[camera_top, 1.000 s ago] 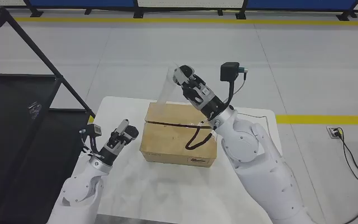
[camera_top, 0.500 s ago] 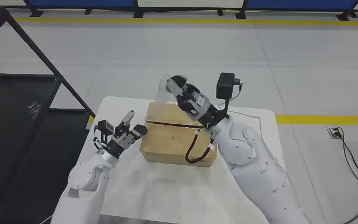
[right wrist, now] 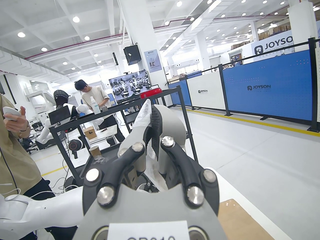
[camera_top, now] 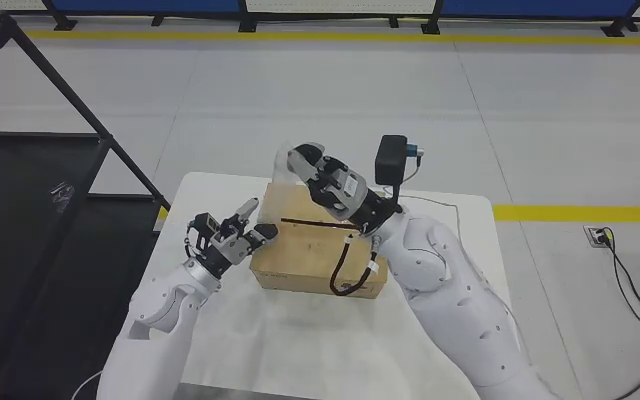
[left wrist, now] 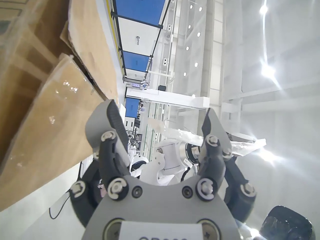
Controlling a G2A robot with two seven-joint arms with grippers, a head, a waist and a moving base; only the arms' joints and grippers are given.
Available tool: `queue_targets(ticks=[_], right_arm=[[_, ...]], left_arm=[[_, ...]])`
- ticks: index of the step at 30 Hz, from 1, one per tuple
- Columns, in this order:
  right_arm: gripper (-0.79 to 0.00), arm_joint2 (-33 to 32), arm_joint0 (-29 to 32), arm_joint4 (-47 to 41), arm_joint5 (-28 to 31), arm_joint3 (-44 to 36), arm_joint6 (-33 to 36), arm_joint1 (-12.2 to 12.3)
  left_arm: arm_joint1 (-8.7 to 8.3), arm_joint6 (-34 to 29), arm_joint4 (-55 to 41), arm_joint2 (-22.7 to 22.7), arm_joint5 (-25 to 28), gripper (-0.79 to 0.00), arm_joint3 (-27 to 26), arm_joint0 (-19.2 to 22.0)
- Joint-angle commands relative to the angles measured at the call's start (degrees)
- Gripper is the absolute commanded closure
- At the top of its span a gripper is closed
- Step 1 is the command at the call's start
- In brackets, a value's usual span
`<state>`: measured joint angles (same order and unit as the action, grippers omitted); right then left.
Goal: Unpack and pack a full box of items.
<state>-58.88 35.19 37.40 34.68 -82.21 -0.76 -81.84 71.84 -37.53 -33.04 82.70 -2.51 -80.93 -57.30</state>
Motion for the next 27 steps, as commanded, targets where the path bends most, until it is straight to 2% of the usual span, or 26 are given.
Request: queue_targets(ticks=[1, 8, 11, 14, 15, 17, 20, 26, 27], right_arm=[[0.000, -0.17, 0.13, 0.16, 0.01, 0.01, 0.07, -0.02], [0.000, -0.57, 0.42, 0.42, 0.13, -0.16, 0.38, -0.15], [0.000, -0.58, 0.38, 0.72, 0.10, -0.11, 0.39, -0.24], [0.000, -0.69, 0.28, 1.06, -0.08, -0.04, 0.15, -0.35], [0.000, -0.76, 0.26, 1.34, -0.25, -0.01, -0.05, -0.37], [0.000, -0.83, 0.30, 1.75, -0.45, -0.04, -0.42, -0.44], [0.000, -0.96, 0.31, 2.77, -0.41, -0.04, -1.05, -0.51], [0.000, -1.08, 0.14, 3.47, 0.19, 0.32, -1.00, -0.64], [0.000, -1.06, 0.06, 3.61, 0.25, 0.51, -0.93, -0.67]], left_arm=[[0.00, 0.37, 0.27, -0.32, -0.27, -0.434, 0.56, 0.41], [-0.06, -0.18, 1.10, -1.53, -0.80, -0.326, 1.18, 1.09], [-0.14, -0.79, 1.51, -1.81, -0.82, -0.317, 1.17, 1.14], [-0.27, -0.92, 2.15, -1.78, -0.67, -0.397, 1.20, 1.03], [-0.31, -0.78, 2.33, -1.74, -0.70, -0.511, 1.29, 0.93], [-0.37, -0.86, 2.24, -1.75, -1.11, -0.659, 1.37, 0.77], [-0.52, -1.67, 2.16, -1.75, -2.06, -0.785, 1.34, 0.56], [-0.66, -5.18, -1.04, -1.67, -3.26, -0.785, 1.39, 0.43], [-0.68, -5.66, -1.44, -1.70, -3.38, -0.723, 1.54, 0.50]])
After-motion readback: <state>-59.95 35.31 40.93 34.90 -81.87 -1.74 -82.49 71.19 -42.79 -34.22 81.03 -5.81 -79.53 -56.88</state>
